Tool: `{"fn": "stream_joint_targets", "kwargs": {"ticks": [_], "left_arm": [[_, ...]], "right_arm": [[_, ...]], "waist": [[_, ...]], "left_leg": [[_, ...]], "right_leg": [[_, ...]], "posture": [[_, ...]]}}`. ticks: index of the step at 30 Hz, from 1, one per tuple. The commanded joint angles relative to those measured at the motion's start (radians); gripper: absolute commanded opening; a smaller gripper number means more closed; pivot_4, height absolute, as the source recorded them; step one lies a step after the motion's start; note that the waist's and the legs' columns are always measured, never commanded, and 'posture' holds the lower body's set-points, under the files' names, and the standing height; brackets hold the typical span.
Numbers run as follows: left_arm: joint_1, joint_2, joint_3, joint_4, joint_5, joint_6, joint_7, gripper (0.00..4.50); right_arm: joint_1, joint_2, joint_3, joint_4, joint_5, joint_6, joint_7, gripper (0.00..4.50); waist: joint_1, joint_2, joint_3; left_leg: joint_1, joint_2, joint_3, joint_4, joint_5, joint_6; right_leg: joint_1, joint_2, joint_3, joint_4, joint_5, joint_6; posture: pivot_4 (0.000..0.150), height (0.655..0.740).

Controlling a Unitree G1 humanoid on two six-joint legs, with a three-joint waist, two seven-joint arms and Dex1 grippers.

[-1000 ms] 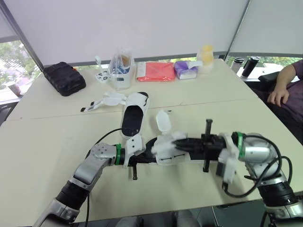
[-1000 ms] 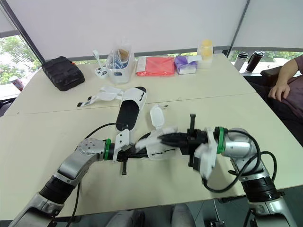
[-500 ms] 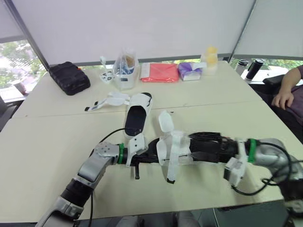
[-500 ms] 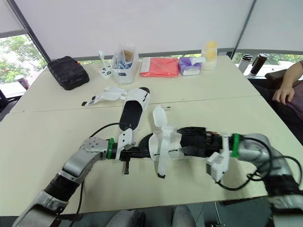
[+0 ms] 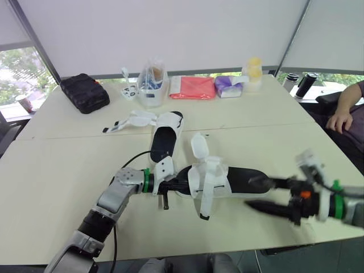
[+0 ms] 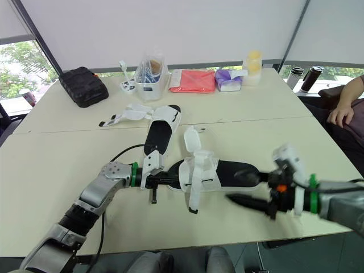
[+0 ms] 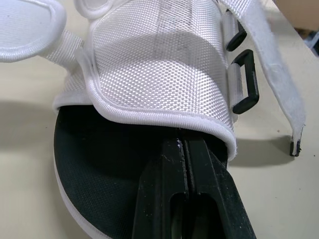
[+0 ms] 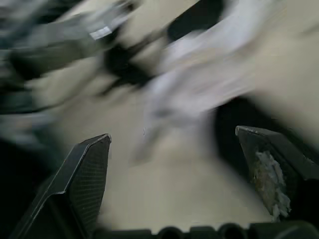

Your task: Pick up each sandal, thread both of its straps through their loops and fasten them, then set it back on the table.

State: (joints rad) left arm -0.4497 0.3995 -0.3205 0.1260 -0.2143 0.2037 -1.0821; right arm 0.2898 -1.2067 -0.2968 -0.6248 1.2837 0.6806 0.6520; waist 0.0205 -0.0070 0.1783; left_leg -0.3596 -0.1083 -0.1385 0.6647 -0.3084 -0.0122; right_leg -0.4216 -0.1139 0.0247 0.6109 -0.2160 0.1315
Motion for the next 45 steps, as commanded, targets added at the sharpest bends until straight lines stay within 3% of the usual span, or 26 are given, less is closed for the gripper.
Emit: {"fn": "stream_joint_targets", "kwargs": {"ticks": [1,6,10,18,22,26,28,33,36,40,45], "left_arm": [[-0.017,-0.006,0.008,0.005,0.014,-0.012,0.008,0.0],[-0.007,-0.013,0.012,-0.008,0.017,-0.009,0.02,0.0],[0.003,-0.011,0.015,-0.016,0.016,-0.006,0.031,0.0],[0.007,-0.017,0.011,-0.021,0.015,-0.001,0.044,0.0],[0.009,-0.02,0.008,-0.024,0.015,0.001,0.048,0.0],[0.009,-0.022,0.008,-0.024,0.016,0.001,0.05,0.0],[0.007,-0.023,0.008,-0.021,0.018,-0.001,0.053,0.0],[-0.011,-0.035,0.011,0.011,0.03,-0.025,0.069,0.0],[-0.034,-0.039,-0.002,0.064,0.059,-0.076,0.062,0.0],[-0.053,-0.043,-0.024,0.114,0.082,-0.142,0.024,0.0],[-0.075,-0.053,-0.051,0.174,0.133,-0.225,0.01,0.0]], "right_arm": [[-0.021,0.101,0.1,-0.042,-0.096,0.017,-0.082,4.36],[-0.067,0.283,0.203,0.009,-0.139,0.064,-0.178,4.36],[-0.09,0.373,0.229,0.021,-0.088,0.116,-0.209,4.36],[-0.175,0.506,0.29,0.045,-0.124,0.175,-0.252,4.36],[-0.216,0.572,0.298,0.077,-0.138,0.181,-0.269,3.03],[-0.218,0.569,0.303,0.084,-0.166,0.205,-0.259,0.9],[-0.215,0.569,0.305,0.084,-0.166,0.222,-0.255,0.07],[-0.231,0.559,0.263,0.077,-0.098,0.263,-0.231,0.07],[-0.287,0.452,0.172,0.088,0.017,0.323,-0.122,0.07],[-0.458,0.329,0.098,0.197,0.122,0.392,-0.02,0.07],[-0.691,0.3,0.128,0.372,0.082,0.445,0.052,0.07]], "waist": [[0.006,0.0,0.0],[0.018,-0.001,0.0],[0.019,-0.001,0.0],[0.019,0.0,0.0],[0.018,-0.001,0.0],[0.018,0.0,0.0],[0.018,0.0,0.0],[0.018,0.0,0.0],[0.018,0.0,0.0],[0.016,0.0,0.0],[0.02,-0.001,0.0]], "left_leg": [[-0.001,-0.001,0.001,0.001,0.0,0.001],[0.0,-0.001,0.002,0.002,0.0,0.001],[0.0,0.0,0.002,0.001,0.0,0.001],[0.0,0.0,0.001,0.001,0.0,0.001],[0.0,0.0,0.001,0.001,0.0,0.001],[0.0,0.0,0.001,0.001,0.0,0.001],[0.0,0.0,0.001,0.001,0.0,0.001],[0.0,0.0,0.001,0.001,0.0,0.001],[0.0,-0.001,0.002,0.001,0.0,0.001],[0.001,0.0,0.002,0.001,0.0,0.001],[0.0,0.001,0.001,0.0,0.0,0.001]], "right_leg": [[0.0,-0.001,0.0,0.0,0.0,0.0],[-0.001,-0.001,0.001,0.0,0.001,0.001],[-0.001,0.0,0.001,0.0,0.001,0.001],[-0.001,0.001,0.001,0.001,0.001,0.001],[-0.001,0.001,0.001,0.001,0.001,0.001],[-0.001,0.001,0.001,0.001,0.001,0.001],[-0.001,0.001,0.001,0.001,0.001,0.001],[-0.001,0.001,0.001,0.001,0.001,0.001],[-0.001,0.0,0.001,0.001,0.001,0.001],[0.0,0.001,0.001,0.0,0.001,0.001],[-0.001,0.002,0.0,0.0,0.001,0.001]], "posture": [[0.15,0.74],[0.15,0.74],[0.15,0.74],[0.15,0.74],[0.15,0.74],[0.15,0.74],[0.15,0.74],[0.15,0.74],[0.15,0.74],[0.15,0.74],[0.15,0.74]]}}
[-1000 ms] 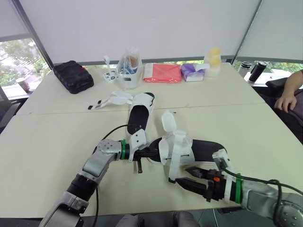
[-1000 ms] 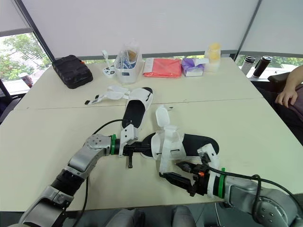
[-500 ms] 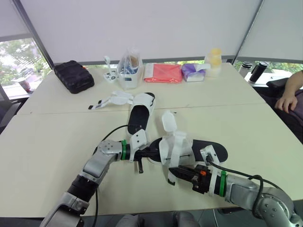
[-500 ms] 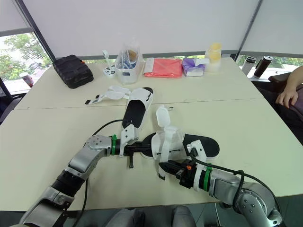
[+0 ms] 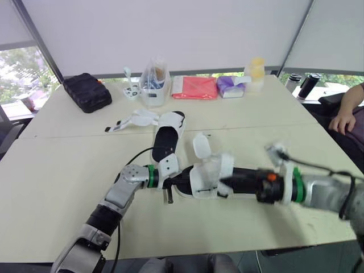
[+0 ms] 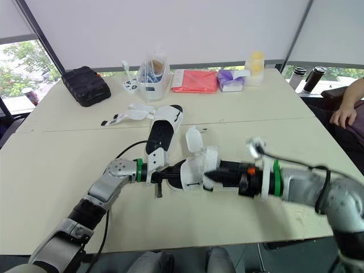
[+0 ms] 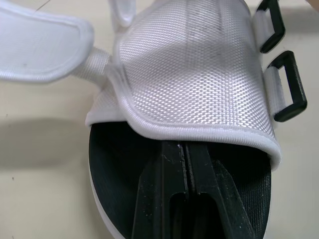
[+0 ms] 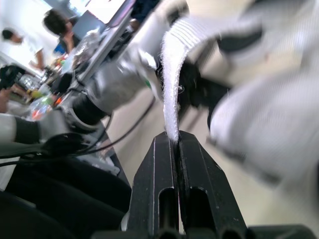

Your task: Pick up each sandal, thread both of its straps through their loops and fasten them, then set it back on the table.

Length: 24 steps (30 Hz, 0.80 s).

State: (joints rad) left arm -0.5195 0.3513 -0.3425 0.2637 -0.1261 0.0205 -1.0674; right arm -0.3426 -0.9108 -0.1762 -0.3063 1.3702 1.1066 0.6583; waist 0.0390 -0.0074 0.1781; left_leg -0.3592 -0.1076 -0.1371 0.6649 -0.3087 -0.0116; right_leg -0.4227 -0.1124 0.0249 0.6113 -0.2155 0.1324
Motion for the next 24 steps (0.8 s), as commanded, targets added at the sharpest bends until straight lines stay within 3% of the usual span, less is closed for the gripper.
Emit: {"fn": "stream_joint_targets", "kwargs": {"ticks": [1,11,24], "left_arm": [[-0.01,-0.01,-0.03,0.052,0.054,-0.058,0.0,0.0],[-0.042,-0.04,-0.022,0.131,0.097,-0.142,0.028,0.0],[-0.028,-0.045,-0.014,0.12,0.102,-0.147,0.049,0.0]], "right_arm": [[-0.091,0.006,0.027,0.08,-0.029,0.026,0.067,0.07],[-0.232,0.029,0.177,0.282,-0.207,0.128,0.243,0.07],[-0.287,0.09,0.241,0.364,-0.413,0.093,0.373,0.07]], "waist": [[0.003,0.0,0.0],[0.002,0.0,0.0],[0.0,0.0,0.0]], "left_leg": [[0.0,0.0,0.0,0.0,0.0,0.0],[-0.002,-0.003,0.0,0.001,-0.001,0.001],[-0.002,-0.003,0.0,0.001,0.0,0.001]], "right_leg": [[0.0,0.0,0.0,0.0,0.0,0.0],[-0.001,-0.003,0.0,0.0,0.0,0.0],[-0.002,-0.003,0.0,0.0,0.001,0.001]], "posture": [[0.15,0.74],[0.15,0.74],[0.15,0.74]]}}
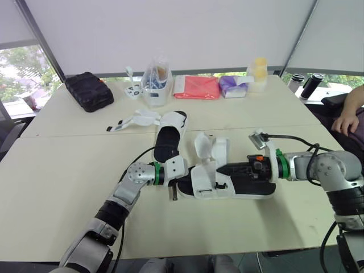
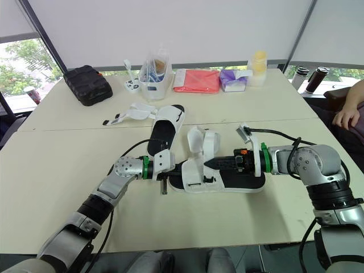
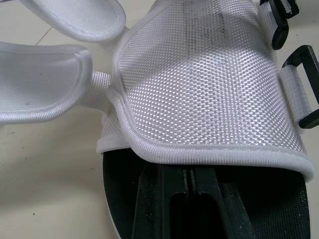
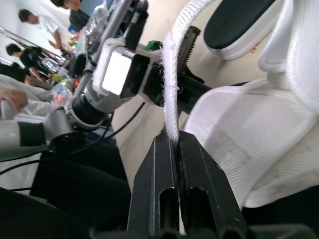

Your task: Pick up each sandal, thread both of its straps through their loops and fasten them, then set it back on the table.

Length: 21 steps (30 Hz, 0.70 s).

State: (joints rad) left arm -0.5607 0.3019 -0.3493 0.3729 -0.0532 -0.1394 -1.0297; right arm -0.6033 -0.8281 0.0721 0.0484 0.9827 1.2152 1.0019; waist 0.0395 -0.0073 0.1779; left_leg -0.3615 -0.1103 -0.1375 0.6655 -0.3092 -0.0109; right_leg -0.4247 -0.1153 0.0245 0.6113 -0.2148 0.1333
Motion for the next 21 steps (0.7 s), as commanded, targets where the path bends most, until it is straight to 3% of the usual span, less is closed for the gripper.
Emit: {"fn": "stream_joint_targets", "kwargs": {"ticks": [1,8,21], "left_arm": [[0.015,0.006,-0.008,0.008,0.028,0.015,0.011,0.0],[0.024,0.008,-0.012,-0.003,0.027,0.021,0.01,0.0],[0.041,0.008,-0.015,-0.022,0.028,0.033,0.015,0.0]], "right_arm": [[-0.044,0.016,-0.025,0.029,-0.019,-0.001,0.032,0.07],[-0.109,0.044,-0.076,0.114,-0.027,0.051,0.048,0.07],[-0.033,0.048,-0.068,0.049,-0.04,0.104,0.078,0.07]], "waist": [[-0.001,0.0,0.0],[-0.001,0.0,0.0],[-0.001,0.0,0.0]], "left_leg": [[0.0,0.0,0.0,0.0,0.0,0.0],[0.0,0.0,0.0,0.0,0.0,0.0],[-0.003,0.0,-0.001,0.0,0.0,-0.001]], "right_leg": [[0.0,0.0,0.0,0.0,0.0,0.0],[-0.001,0.0,0.0,0.0,0.0,0.0],[-0.003,0.0,0.0,0.001,0.0,0.0]], "posture": [[0.15,0.74],[0.15,0.74],[0.15,0.74]]}}
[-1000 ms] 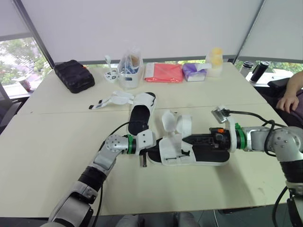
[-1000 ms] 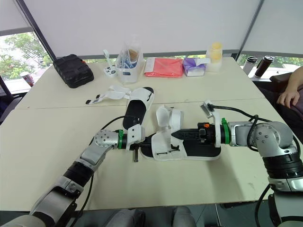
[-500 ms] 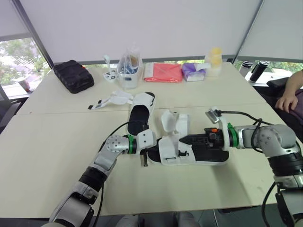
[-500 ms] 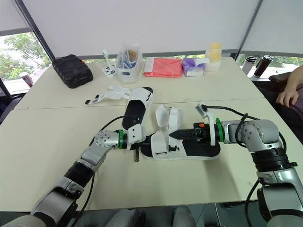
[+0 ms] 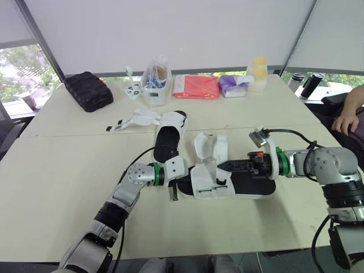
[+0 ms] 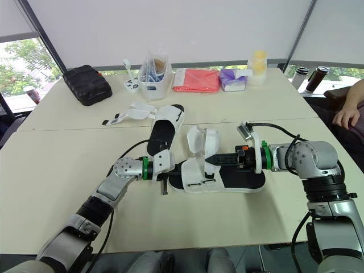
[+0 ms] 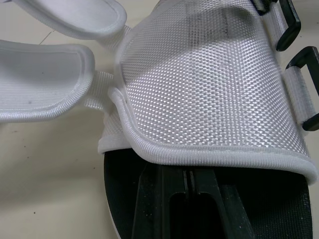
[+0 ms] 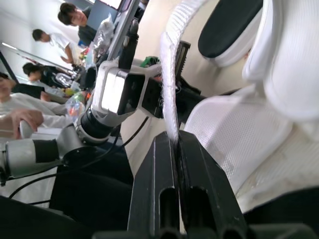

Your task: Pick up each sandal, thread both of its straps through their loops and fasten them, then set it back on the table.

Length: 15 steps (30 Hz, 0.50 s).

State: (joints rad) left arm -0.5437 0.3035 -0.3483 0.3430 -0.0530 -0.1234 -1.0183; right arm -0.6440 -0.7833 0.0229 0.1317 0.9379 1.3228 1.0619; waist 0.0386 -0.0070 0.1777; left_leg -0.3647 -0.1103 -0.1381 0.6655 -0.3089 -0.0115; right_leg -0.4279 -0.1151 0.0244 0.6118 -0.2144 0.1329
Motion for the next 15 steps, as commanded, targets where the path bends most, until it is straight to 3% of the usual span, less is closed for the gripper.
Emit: {"fn": "stream_joint_targets", "kwargs": {"ticks": [1,7,11,15], "left_arm": [[0.024,0.006,-0.017,0.007,0.029,0.017,0.004,0.0],[0.024,0.003,-0.018,0.008,0.03,0.019,0.008,0.0],[0.027,0.001,-0.018,0.005,0.03,0.021,0.012,0.0],[0.031,0.001,-0.021,0.001,0.03,0.023,0.014,0.0]], "right_arm": [[0.012,0.004,-0.016,-0.033,0.001,-0.002,0.017,0.07],[0.028,0.007,0.005,-0.035,-0.027,-0.007,0.019,0.07],[0.064,-0.012,0.089,-0.072,-0.166,-0.169,0.015,0.07],[0.075,-0.03,0.106,-0.088,-0.194,-0.208,0.073,0.07]], "waist": [[0.0,0.0,0.0],[0.0,0.0,0.0],[0.0,0.0,0.0],[-0.001,0.0,0.0]], "left_leg": [[0.0,0.0,0.0,0.0,0.0,0.0],[0.0,0.0,0.0,0.0,0.0,0.0],[0.0,0.0,0.0,0.0,0.0,0.0],[0.0,0.0,0.0,0.0,0.0,0.0]], "right_leg": [[0.0,0.0,0.0,0.0,0.0,0.0],[0.0,0.0,0.0,0.0,0.0,0.0],[0.0,0.0,0.0,0.0,0.0,0.0],[0.0,0.0,0.0,0.0,0.0,0.0]], "posture": [[0.15,0.74],[0.15,0.74],[0.15,0.74],[0.15,0.74]]}}
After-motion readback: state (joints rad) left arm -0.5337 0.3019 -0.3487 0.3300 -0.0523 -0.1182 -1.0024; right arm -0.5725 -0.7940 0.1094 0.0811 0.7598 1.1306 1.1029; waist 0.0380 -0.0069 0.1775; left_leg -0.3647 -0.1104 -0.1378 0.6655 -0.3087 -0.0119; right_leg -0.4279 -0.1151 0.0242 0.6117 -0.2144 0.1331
